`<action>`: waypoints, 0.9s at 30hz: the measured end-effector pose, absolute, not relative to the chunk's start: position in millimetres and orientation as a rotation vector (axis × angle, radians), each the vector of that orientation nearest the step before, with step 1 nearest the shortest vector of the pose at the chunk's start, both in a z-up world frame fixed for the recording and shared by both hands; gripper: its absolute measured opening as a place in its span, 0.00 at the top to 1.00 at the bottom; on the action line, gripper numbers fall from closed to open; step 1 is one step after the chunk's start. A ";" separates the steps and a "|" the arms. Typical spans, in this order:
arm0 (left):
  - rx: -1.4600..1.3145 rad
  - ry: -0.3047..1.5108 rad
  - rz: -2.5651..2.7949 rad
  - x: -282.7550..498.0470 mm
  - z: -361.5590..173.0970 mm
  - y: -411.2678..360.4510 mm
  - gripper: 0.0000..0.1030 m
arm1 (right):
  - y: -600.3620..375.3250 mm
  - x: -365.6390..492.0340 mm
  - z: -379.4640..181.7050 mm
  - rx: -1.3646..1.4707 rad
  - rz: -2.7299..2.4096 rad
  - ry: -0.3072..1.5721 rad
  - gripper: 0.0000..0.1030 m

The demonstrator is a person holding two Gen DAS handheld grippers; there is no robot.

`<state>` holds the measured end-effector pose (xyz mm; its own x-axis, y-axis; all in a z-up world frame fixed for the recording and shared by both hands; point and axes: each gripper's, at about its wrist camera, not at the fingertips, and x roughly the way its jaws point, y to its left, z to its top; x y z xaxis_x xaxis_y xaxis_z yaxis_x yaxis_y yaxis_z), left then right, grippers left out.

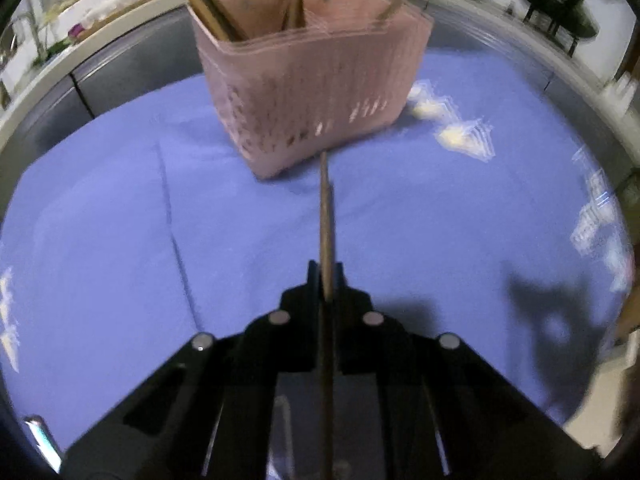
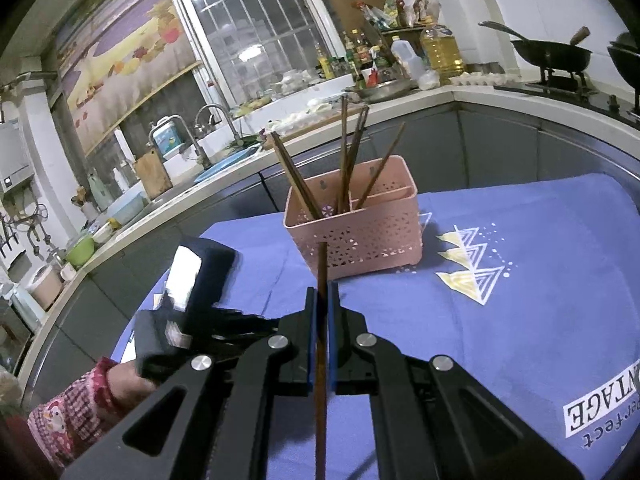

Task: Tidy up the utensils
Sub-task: 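Lower the right gripper's chopstick into the pink basket while the left gripper inserts its chopstick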

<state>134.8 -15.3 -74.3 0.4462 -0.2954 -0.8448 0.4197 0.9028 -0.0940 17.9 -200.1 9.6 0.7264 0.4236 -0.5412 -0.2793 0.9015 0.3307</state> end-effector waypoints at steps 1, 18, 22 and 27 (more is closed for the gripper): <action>0.095 0.979 -0.467 127.3 -59.3 -7.6 0.95 | -198.0 18.0 11.4 0.230 0.397 0.648 0.95; -0.031 0.534 -0.497 86.3 111.1 27.4 0.94 | -175.7 39.8 94.5 0.178 0.432 0.452 0.95; -0.054 0.421 -0.434 111.5 146.3 22.6 0.94 | -175.1 66.0 127.5 0.179 0.394 0.369 0.95; -0.072 0.330 -0.343 150.5 160.2 12.4 0.94 | -182.1 104.3 160.1 0.223 0.318 0.262 0.95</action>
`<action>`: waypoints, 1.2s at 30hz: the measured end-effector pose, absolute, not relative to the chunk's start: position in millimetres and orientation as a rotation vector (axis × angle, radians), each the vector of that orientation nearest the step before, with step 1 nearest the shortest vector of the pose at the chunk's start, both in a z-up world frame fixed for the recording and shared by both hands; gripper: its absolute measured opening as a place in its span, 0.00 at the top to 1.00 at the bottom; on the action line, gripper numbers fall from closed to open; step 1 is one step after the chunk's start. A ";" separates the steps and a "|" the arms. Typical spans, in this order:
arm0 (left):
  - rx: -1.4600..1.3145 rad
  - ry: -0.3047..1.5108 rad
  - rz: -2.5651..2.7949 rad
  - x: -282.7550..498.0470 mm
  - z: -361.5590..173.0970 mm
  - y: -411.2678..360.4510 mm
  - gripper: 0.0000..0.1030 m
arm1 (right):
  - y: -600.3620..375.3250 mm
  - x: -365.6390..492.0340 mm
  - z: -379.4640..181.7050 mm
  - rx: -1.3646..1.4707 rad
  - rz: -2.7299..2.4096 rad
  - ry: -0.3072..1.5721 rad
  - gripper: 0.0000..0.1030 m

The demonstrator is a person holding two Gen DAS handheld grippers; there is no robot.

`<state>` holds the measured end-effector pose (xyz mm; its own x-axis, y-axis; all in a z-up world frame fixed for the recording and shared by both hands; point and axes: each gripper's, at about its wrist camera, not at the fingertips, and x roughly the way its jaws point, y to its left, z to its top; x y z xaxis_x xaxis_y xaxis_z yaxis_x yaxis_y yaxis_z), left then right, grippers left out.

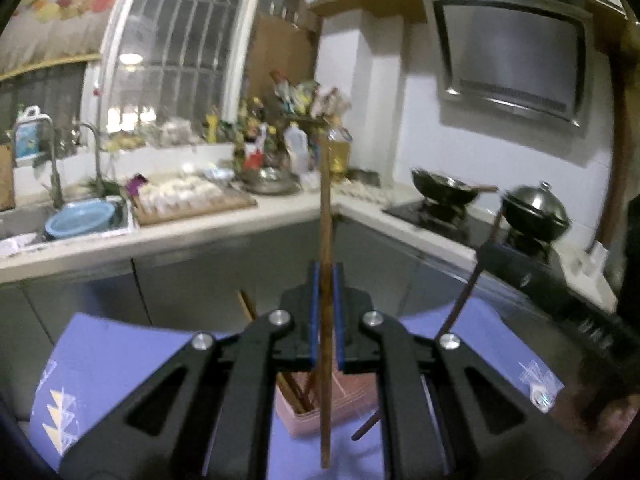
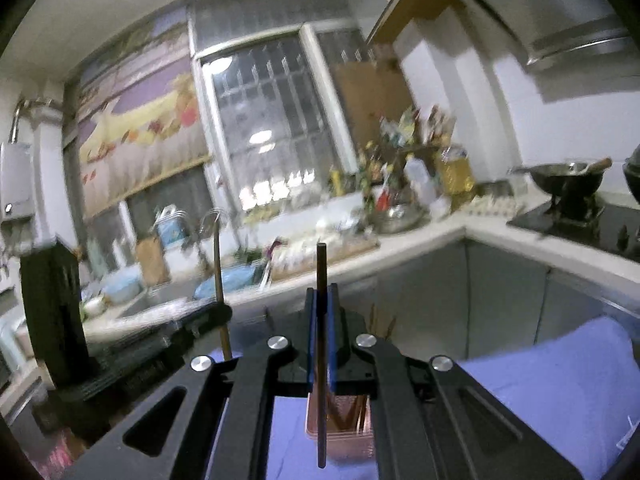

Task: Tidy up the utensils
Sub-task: 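Lower the right gripper's chopstick into the pink basket while the left gripper inserts its chopstick, then open the right gripper over the basket while the left gripper releases its chopstick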

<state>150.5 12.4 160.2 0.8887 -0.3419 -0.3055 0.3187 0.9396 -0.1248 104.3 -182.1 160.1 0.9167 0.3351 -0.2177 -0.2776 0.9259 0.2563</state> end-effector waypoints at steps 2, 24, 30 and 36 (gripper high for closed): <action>-0.069 0.309 -0.315 166.8 159.0 7.6 0.94 | -185.0 117.2 163.8 0.235 0.300 0.239 0.95; -0.051 0.439 -0.299 244.1 52.0 -5.2 0.94 | -169.1 192.3 78.9 0.209 0.308 0.405 0.95; 0.027 0.542 -0.236 238.2 23.4 -14.0 0.57 | -152.8 193.9 48.0 0.147 0.308 0.509 0.89; 0.010 0.499 -0.168 193.0 36.1 0.4 0.55 | -157.5 171.0 49.0 0.206 0.328 0.529 0.52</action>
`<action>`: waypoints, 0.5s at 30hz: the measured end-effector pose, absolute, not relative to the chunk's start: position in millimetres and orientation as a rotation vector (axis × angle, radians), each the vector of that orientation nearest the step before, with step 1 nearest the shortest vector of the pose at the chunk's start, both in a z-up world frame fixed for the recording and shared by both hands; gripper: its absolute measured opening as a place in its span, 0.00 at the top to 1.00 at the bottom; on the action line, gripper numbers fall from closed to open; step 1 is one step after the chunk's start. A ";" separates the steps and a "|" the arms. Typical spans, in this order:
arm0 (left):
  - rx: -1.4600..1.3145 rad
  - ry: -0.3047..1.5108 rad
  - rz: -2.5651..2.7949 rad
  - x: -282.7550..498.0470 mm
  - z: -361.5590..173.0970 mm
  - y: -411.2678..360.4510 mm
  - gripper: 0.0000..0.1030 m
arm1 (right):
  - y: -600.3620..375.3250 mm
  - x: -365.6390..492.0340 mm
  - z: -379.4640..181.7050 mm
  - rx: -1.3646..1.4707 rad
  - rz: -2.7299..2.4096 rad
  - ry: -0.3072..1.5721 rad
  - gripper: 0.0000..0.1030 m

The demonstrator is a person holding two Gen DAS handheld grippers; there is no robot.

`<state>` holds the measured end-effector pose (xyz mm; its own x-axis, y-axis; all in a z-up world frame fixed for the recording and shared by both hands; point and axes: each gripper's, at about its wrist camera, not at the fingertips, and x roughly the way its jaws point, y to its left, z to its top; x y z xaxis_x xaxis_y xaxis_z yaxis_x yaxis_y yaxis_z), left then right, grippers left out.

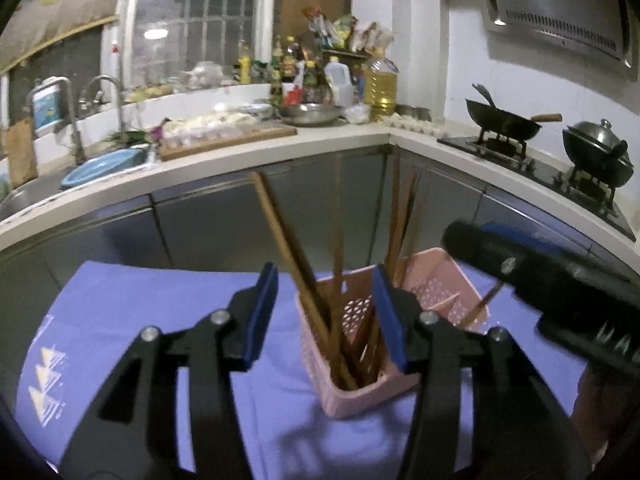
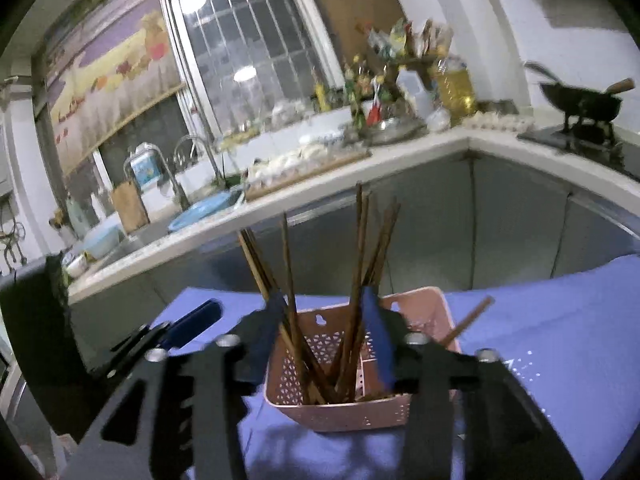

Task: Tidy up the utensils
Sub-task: 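Open the right gripper over the basket while the left gripper releases its chopstick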

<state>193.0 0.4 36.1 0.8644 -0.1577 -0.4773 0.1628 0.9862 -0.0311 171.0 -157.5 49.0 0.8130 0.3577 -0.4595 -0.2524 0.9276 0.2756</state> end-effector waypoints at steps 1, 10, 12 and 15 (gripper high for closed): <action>0.011 0.491 -0.154 184.1 38.8 2.1 0.52 | -158.2 161.4 53.8 0.204 0.326 0.508 0.51; -0.006 0.500 -0.050 89.0 32.7 26.1 0.39 | -173.2 61.9 45.4 0.293 0.331 0.466 0.45; 0.001 0.534 -0.033 70.9 23.6 29.8 0.39 | -177.1 44.7 35.6 0.319 0.322 0.484 0.44; 0.020 0.565 -0.005 50.9 14.7 32.8 0.38 | -184.3 13.6 13.7 0.360 0.283 0.534 0.44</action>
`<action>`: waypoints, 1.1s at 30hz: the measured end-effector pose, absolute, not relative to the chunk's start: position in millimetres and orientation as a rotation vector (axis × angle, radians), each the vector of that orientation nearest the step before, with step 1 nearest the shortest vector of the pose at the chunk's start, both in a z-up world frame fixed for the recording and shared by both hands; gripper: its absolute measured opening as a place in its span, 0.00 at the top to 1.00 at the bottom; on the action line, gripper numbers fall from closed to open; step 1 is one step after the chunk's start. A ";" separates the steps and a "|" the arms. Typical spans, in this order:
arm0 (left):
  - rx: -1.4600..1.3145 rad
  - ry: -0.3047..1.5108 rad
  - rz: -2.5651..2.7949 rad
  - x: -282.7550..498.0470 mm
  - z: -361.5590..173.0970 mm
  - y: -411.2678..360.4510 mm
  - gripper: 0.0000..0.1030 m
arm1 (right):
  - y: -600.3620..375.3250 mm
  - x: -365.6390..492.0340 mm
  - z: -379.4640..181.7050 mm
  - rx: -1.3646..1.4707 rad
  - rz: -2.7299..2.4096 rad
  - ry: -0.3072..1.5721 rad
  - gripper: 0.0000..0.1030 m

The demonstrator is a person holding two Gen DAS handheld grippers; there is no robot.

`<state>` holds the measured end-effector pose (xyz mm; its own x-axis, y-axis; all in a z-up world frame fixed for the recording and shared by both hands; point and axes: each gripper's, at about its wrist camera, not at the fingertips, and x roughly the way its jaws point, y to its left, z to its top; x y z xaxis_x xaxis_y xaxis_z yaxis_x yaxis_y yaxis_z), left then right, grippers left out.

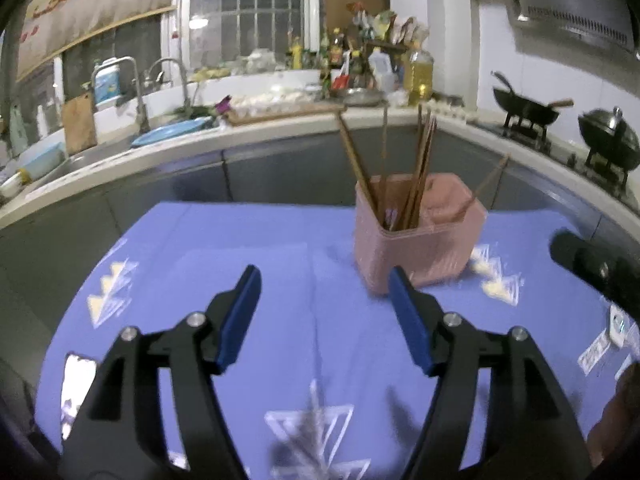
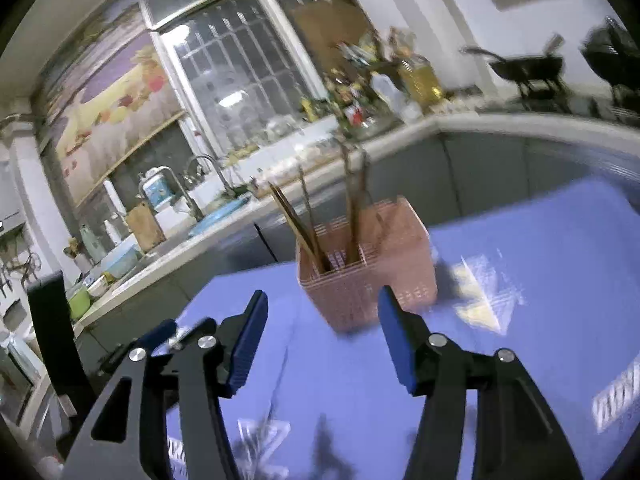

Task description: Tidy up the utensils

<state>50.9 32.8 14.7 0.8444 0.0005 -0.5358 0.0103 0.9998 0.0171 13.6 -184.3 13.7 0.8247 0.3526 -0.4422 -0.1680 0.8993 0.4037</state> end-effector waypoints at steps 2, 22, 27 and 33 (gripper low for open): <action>0.025 0.578 0.015 34.4 9.5 36.2 0.38 | -186.7 -0.3 2.9 0.380 0.269 0.563 0.44; 0.040 0.609 0.029 -16.9 -7.6 35.9 0.26 | -182.0 -46.2 -16.0 0.422 0.297 0.644 0.38; 0.035 0.629 0.033 -15.1 -12.2 36.2 0.20 | -183.0 -44.1 -19.1 0.433 0.291 0.658 0.37; 0.034 0.653 0.034 -11.3 -16.7 37.0 0.15 | -184.9 -42.3 -22.9 0.439 0.281 0.672 0.36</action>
<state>-11.3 37.0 -16.7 0.7937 0.0423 -0.6069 -0.0210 0.9989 0.0421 -42.3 -184.9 -22.9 0.7506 0.3872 -0.5355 -0.1096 0.8721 0.4770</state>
